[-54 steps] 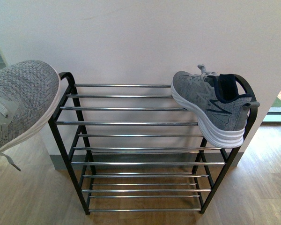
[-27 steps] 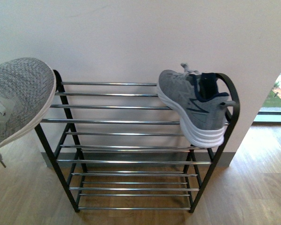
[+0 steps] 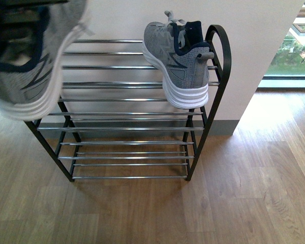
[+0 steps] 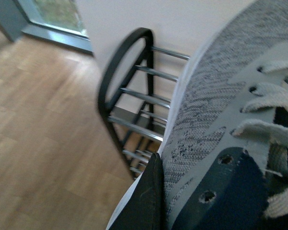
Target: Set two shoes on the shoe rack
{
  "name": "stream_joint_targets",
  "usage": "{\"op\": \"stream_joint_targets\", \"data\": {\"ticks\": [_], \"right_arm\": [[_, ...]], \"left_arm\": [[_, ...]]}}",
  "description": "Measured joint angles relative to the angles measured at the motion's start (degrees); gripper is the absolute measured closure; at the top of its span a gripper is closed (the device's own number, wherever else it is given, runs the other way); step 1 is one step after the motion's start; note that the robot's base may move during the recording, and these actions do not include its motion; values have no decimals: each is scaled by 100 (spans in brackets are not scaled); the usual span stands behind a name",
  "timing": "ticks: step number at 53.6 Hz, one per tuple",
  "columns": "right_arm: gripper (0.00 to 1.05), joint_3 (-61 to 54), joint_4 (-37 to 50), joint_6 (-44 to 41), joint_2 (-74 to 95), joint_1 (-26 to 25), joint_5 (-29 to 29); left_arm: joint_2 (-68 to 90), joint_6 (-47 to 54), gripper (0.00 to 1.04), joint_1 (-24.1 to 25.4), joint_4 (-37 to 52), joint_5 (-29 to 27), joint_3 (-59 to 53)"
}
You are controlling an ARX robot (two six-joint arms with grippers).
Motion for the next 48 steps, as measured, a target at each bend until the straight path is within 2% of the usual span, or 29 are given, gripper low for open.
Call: {"op": "stream_joint_targets", "data": {"ticks": [3, 12, 19, 27, 34, 40, 48], "right_arm": [[9, 0, 0, 0, 0, 0, 2], [9, 0, 0, 0, 0, 0, 0], [9, 0, 0, 0, 2, 0, 2], [9, 0, 0, 0, 0, 0, 2], [9, 0, 0, 0, 0, 0, 4], [9, 0, 0, 0, 0, 0, 0], [9, 0, 0, 0, 0, 0, 0]], "left_arm": [[614, -391, 103, 39, -535, 380, 887], [2293, -1491, 103, 33, -2441, 693, 3512], [2887, -2039, 103, -9, -3270, 748, 4601], [3659, -2575, 103, -262, -4190, 1115, 6019], [3980, -2468, 103, -645, -4594, 1196, 6378], [4138, -2328, 103, -654, -4942, 1165, 6443], [4328, -1746, 103, -529, -4964, 1110, 6441]]}}
